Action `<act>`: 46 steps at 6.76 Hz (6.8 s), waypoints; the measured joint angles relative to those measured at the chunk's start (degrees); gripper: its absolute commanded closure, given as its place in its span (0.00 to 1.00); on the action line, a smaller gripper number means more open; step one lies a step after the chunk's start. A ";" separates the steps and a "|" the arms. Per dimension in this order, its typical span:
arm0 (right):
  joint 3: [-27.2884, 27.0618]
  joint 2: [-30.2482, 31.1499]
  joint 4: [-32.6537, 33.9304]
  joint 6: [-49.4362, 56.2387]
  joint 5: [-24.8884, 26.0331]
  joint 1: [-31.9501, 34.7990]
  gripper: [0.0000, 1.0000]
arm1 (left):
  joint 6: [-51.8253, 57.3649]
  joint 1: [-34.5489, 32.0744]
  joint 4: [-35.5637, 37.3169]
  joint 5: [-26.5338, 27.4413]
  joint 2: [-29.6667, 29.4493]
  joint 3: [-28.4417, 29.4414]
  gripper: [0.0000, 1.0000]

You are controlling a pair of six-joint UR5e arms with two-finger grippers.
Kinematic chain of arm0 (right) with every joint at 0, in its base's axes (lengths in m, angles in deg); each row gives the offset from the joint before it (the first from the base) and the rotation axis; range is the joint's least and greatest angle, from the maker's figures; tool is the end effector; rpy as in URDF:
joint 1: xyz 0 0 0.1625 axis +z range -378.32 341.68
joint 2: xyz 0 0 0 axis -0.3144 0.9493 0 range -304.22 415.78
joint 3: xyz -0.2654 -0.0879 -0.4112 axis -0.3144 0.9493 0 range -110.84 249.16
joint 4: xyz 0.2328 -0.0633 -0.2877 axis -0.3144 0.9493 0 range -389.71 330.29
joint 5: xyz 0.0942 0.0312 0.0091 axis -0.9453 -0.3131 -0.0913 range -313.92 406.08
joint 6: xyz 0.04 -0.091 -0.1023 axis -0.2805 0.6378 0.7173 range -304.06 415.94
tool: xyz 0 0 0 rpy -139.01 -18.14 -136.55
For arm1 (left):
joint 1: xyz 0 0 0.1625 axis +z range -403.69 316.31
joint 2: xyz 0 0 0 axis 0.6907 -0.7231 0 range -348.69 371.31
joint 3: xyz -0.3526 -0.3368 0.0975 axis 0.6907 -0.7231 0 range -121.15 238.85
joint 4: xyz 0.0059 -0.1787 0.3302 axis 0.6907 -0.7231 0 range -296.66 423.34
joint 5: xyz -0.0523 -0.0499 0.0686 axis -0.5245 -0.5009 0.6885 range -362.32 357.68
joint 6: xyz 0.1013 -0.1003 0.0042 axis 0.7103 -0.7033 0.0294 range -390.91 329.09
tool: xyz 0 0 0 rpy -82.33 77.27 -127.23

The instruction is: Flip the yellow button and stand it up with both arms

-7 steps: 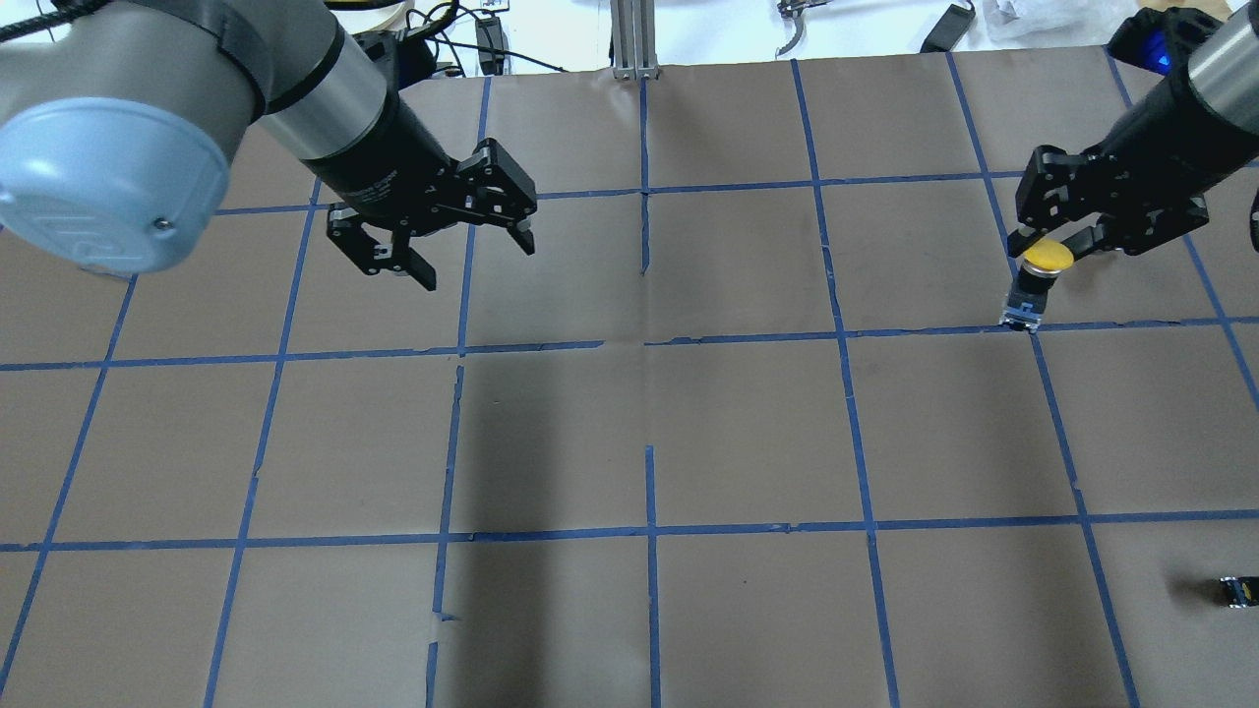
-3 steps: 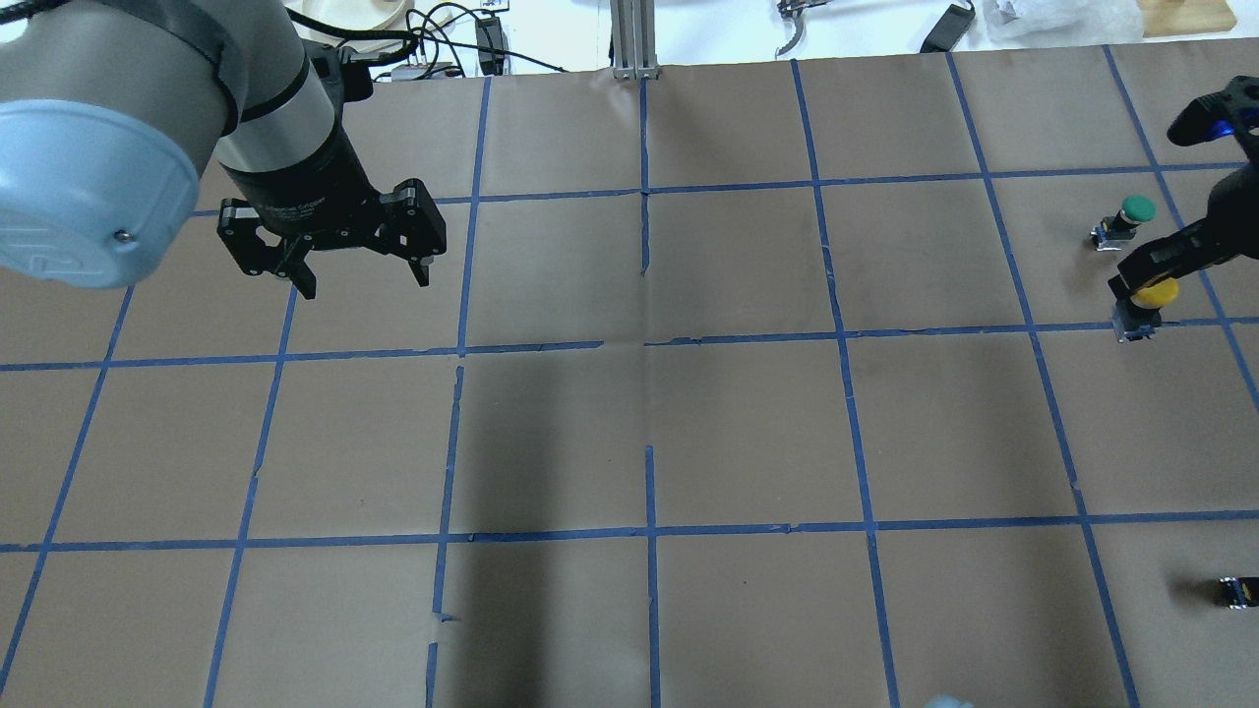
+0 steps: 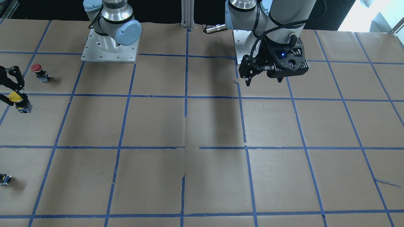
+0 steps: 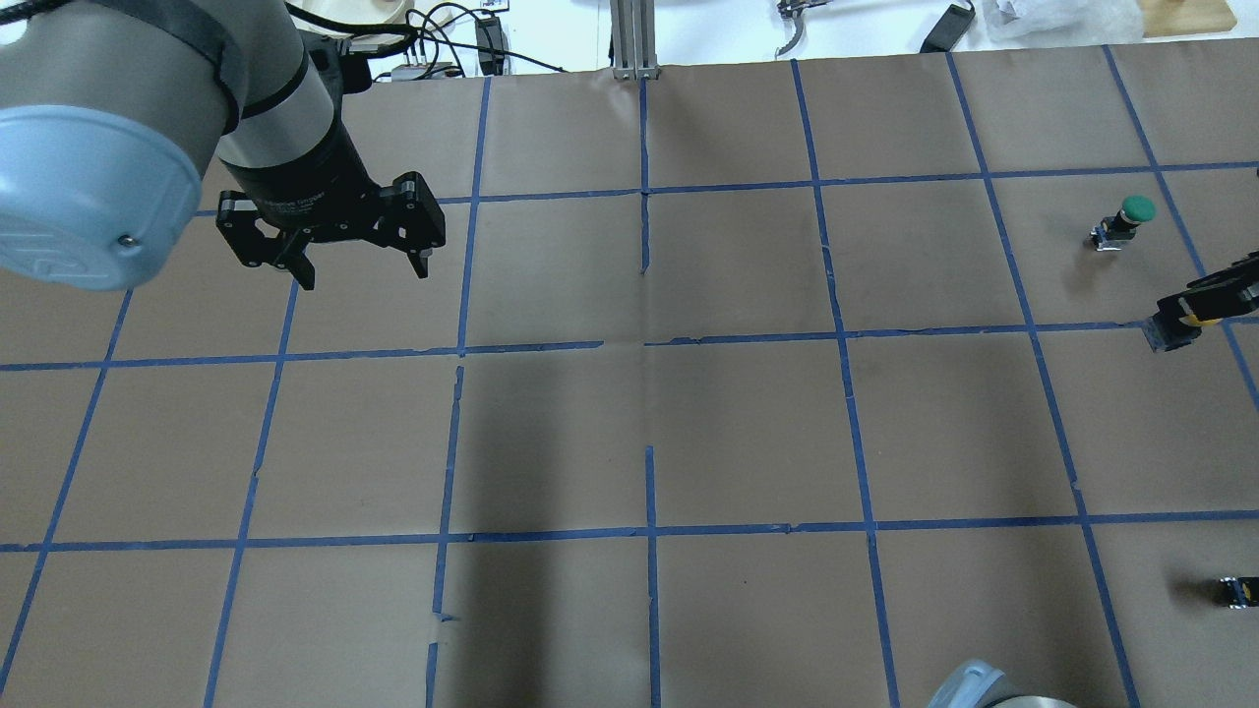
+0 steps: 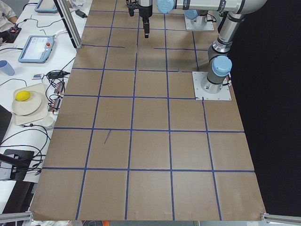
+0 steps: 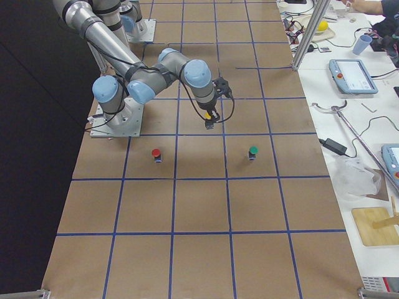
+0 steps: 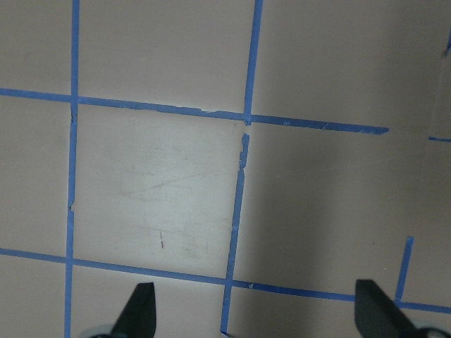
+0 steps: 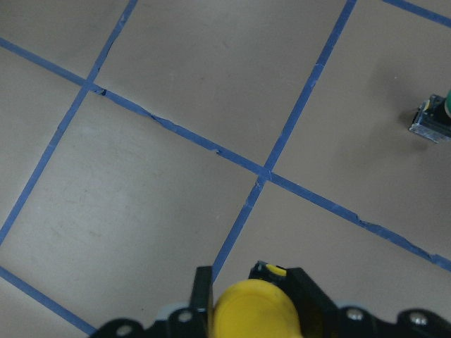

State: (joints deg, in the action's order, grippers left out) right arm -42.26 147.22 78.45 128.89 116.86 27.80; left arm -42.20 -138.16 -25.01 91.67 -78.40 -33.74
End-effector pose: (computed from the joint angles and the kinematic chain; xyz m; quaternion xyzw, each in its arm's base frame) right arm -0.1561 -0.4224 0.4018 -0.2449 0.9549 -0.1339 0.1008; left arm -0.1577 -0.4353 0.5023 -0.0592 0.9976 0.0010 0.0353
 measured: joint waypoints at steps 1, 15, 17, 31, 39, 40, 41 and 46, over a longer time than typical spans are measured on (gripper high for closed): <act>0.28 -1.88 -1.60 5.55 -0.85 -1.87 0.93 | 0.07 0.01 0.07 0.08 0.03 0.08 0.00; 6.83 -19.65 -7.44 43.83 -0.46 -8.97 0.85 | -0.04 0.08 0.11 0.00 0.55 0.00 0.00; 6.82 -19.68 -7.40 43.61 -0.33 -8.82 0.47 | -0.03 0.08 0.11 -0.01 0.77 -0.20 0.00; 13.46 4.57 -21.50 -54.38 15.64 24.84 0.00 | -0.05 0.08 0.11 -0.04 1.12 -0.49 0.00; 14.88 5.75 -22.35 -90.15 16.80 40.42 0.00 | -0.05 0.08 0.02 -0.03 1.21 -0.59 0.00; 15.35 5.88 -23.73 -88.31 16.04 38.94 0.00 | -0.05 0.08 0.02 -0.04 1.21 -0.58 0.00; 15.54 6.09 -24.69 -86.51 16.68 38.55 0.00 | -0.05 0.08 0.02 -0.04 1.21 -0.58 0.00; 15.70 5.98 -24.78 -84.49 18.46 41.19 0.00 | -0.05 0.08 0.02 -0.04 1.21 -0.58 0.00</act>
